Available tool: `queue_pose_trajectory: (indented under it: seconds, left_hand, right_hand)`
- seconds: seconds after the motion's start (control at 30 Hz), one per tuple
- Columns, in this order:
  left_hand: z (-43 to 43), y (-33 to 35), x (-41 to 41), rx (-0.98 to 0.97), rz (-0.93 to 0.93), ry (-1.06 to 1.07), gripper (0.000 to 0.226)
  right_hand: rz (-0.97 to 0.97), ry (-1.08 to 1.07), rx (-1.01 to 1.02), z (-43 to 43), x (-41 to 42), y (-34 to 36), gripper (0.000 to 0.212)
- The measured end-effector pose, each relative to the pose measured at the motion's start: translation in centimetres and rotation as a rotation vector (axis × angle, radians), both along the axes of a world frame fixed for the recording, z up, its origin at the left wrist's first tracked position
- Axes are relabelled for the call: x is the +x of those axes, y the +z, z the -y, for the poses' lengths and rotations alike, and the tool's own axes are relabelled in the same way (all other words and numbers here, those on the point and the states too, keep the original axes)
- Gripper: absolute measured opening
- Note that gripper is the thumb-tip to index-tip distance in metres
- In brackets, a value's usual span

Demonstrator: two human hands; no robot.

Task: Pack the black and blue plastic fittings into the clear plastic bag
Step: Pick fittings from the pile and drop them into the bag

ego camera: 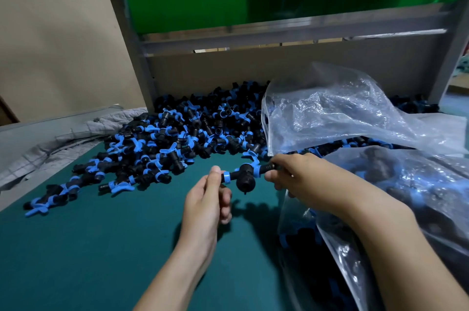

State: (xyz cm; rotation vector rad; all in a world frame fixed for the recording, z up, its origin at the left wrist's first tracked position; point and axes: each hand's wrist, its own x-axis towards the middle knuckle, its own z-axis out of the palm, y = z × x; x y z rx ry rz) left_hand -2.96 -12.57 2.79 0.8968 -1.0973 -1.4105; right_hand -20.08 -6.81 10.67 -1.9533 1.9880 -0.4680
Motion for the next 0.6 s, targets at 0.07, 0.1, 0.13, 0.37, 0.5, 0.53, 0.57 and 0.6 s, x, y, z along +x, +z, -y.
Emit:
queue_pose_trajectory:
  seconds: [0.07, 0.1, 0.13, 0.37, 0.5, 0.53, 0.57, 0.6]
  left_hand:
    - [-0.4, 0.2, 0.1, -0.068, 0.036, 0.001, 0.031]
    - [-0.6, 0.2, 0.1, -0.11, 0.053, 0.003, 0.031]
    - [-0.8, 0.3, 0.1, -0.149, 0.067, 0.009, 0.03]
    - [-1.1, 0.3, 0.1, -0.23, 0.091, 0.064, 0.027]
    - [-1.2, 0.3, 0.3, -0.229, 0.099, 0.058, 0.028]
    - [-1.2, 0.3, 0.4, -0.227, 0.092, 0.053, 0.029]
    - [-1.2, 0.3, 0.4, -0.223, 0.084, 0.048, 0.029]
    - [-1.3, 0.4, 0.4, -0.217, 0.074, 0.044, 0.028]
  right_hand:
    - [0.015, 0.001, 0.048, -0.1, 0.1, 0.0, 0.028]
    - [0.007, 0.007, 0.07, -0.1, 0.2, 0.0, 0.03]
    - [0.005, 0.013, 0.087, -0.1, 0.4, -0.1, 0.032]
    - [0.068, 0.018, 0.106, -0.1, 0.6, -0.1, 0.026]
    - [0.059, 0.017, 0.11, 0.1, 0.5, -0.4, 0.024]
    - [0.063, 0.017, 0.114, 0.1, 0.5, -0.5, 0.023]
    - [0.07, 0.017, 0.117, 0.1, 0.5, -0.6, 0.023]
    - [0.073, 0.016, 0.117, 0.2, 0.5, -0.6, 0.023]
